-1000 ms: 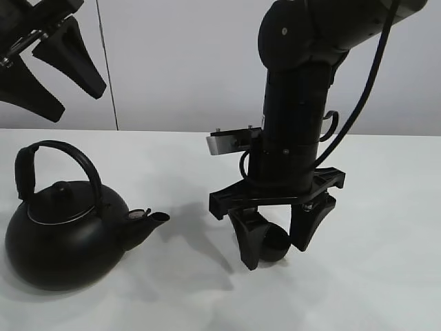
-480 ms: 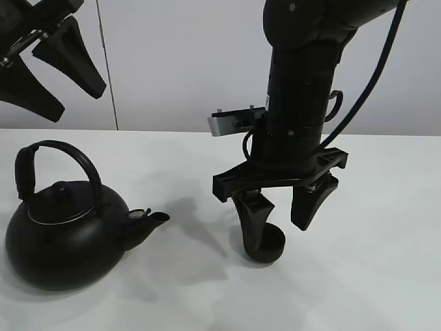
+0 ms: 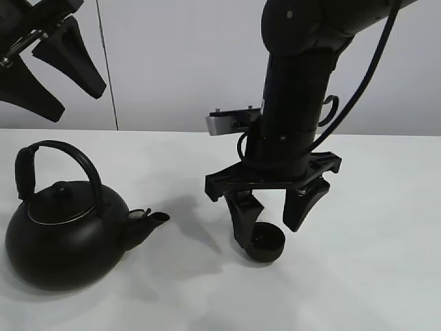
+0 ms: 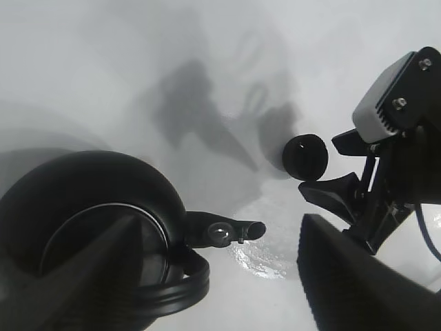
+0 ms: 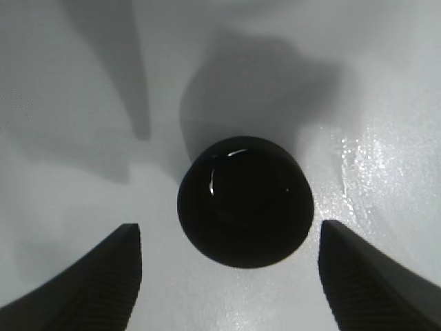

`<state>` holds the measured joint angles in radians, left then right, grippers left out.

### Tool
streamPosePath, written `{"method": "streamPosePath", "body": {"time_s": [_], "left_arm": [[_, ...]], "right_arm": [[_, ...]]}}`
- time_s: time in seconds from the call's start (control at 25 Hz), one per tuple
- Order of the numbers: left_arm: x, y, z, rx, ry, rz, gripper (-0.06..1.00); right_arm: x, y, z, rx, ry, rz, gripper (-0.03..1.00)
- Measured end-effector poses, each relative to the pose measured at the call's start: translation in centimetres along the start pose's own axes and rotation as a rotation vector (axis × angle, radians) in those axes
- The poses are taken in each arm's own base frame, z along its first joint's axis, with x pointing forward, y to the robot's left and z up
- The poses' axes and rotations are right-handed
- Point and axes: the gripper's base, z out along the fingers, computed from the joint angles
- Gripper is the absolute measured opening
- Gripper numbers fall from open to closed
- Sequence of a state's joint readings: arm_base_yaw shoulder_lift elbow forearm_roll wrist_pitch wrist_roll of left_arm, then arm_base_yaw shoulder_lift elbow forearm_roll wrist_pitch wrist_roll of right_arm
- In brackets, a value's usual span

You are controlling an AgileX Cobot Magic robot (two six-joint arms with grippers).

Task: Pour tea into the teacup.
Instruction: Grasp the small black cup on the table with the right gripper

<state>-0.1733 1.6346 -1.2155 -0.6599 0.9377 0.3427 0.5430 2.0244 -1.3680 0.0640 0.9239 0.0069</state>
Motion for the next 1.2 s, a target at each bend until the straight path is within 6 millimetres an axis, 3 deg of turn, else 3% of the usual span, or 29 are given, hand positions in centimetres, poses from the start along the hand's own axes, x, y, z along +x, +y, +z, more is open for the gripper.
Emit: {"method": "streamPosePath", "body": {"time_s": [0.96,1.2], "left_arm": [[0.0,0.0,0.0,0.000,-0.001,0.000,0.47],[0.0,0.0,0.0,0.000,-0.001,0.000,0.47]], "right_arm": [[-0.3,-0.3,2.3,0.019,0.020,0.012,0.49],[-0.4,-0.3,2.3,0.017,0.006,0.013,0.40]]}}
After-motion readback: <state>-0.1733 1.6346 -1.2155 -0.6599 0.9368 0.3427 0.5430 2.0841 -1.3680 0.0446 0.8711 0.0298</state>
